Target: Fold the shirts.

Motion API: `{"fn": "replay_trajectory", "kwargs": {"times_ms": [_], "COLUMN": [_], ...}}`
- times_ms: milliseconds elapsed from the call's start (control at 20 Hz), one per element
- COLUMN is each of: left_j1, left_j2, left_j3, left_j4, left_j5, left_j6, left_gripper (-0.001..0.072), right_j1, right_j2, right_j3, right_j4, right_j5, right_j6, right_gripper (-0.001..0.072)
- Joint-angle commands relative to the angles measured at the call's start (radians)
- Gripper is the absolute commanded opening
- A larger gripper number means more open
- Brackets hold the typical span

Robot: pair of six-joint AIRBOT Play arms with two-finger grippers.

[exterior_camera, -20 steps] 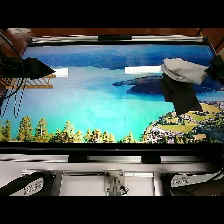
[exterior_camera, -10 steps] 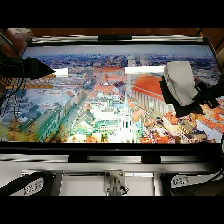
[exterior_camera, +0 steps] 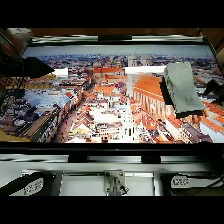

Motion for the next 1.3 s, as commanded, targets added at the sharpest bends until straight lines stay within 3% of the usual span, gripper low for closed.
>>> {"fn": "replay_trajectory", "kwargs": {"times_ms": [0,100,150,250,300,350,400,600,1250], "left_j1": [-0.045,-0.131,-0.183,-0.262,-0.282,-0.296,-0.304,-0.325,-0.328], "left_j2": [-0.016,-0.051,-0.079,-0.14,-0.167,-0.193,-0.213,-0.273,-0.29], "left_j3": [0.009,0.021,0.027,0.029,0.028,0.028,0.028,0.027,0.026], "left_j4": [0.212,0.492,0.651,0.842,0.839,0.821,0.79,0.693,0.693], "left_j5": [0.039,0.01,-0.042,-0.173,-0.217,-0.248,-0.257,-0.256,-0.158], "left_j6": [-0.022,-0.094,-0.132,-0.177,-0.189,-0.245,-0.293,-0.309,-0.316], "left_gripper": [0.0032,0.0032,0.0032,0.0038,0.0165,0.0459,0.0641,0.0641,0.064], "right_j1": [0.039,0.146,0.222,0.389,0.449,0.481,0.498,0.52,0.52], "right_j2": [0.092,0.159,0.179,0.165,0.127,0.08,0.039,-0.056,-0.055], "right_j3": [0.145,0.166,0.166,0.16,0.158,0.158,0.158,0.158,0.158], "right_j4": [-0.008,0.068,0.089,0.035,0.025,0.041,0.061,0.077,0.073], "right_j5": [0.243,0.404,0.407,0.257,0.133,0.009,-0.085,-0.234,-0.231], "right_j6": [-0.108,-0.268,-0.325,-0.33,-0.286,-0.266,-0.25,-0.25,-0.251], "right_gripper": [0.0546,0.0547,0.0547,0.0546,0.0546,0.0547,0.0546,0.0546,0.0546]}}
